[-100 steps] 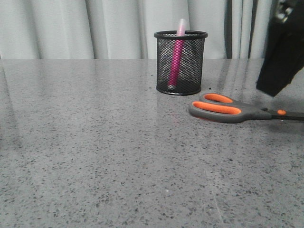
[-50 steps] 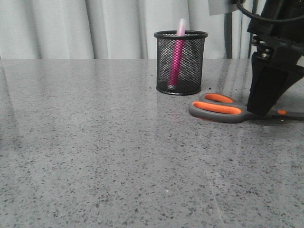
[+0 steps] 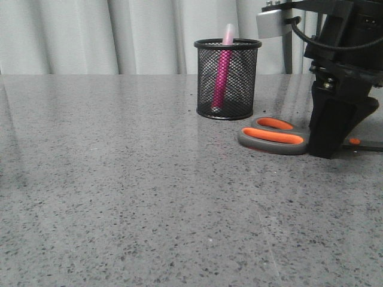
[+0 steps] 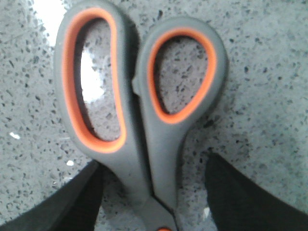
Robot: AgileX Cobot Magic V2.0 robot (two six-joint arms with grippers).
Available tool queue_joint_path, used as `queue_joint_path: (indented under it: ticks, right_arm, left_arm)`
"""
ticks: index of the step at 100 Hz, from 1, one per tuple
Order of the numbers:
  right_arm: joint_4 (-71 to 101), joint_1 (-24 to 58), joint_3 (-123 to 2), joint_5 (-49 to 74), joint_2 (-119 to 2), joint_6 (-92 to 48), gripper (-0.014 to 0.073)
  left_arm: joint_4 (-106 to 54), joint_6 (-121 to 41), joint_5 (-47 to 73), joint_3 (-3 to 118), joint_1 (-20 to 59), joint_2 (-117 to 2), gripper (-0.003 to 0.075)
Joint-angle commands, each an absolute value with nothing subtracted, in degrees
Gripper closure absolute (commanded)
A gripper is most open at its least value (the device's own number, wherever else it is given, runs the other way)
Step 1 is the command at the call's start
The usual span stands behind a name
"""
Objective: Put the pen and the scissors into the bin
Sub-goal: 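Lower the right gripper onto the scissors handles and grasp them, then lift the scissors with the right gripper and insert blades-down into the mesh cup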
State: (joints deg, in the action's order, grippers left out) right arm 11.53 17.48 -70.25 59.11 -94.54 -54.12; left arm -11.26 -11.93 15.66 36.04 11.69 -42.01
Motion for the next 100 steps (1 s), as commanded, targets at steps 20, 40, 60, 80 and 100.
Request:
queue_joint_path:
  ticks: [20,40,60,80,100]
  right_arm:
    - [11.6,17.6,-71.5,58.6,-93.4,-54.8,0.0494]
    - [12.1,17.6,-71.5,59.8,-93.0,-54.8,0.0670]
    - [21.8,16.3,-71.5,58.7,-88.4,-54.7,0.0670]
    - [34.2,13.9,-71.2,44.6,-82.1,-55.0,0.0670]
    - [48.9,14.3,-71.2,24.3,-78.7,-58.6,0.0670]
  left_arm:
    - [-12.1,-11.5,11.2,37.8,11.5,-41.7,0.0738]
    - [-12.1,-11.5,11.2,37.8,11.5,-41.7,0.0739]
    - [-12.1,-11.5,11.2,37.8,11.5,-41.7,0.0739]
    - [-12.1,-11.5,11.2,37.8,11.5,-41.7,0.0739]
    - [-12.3,-11.5,11.2,37.8,11.5,-41.7,0.0739]
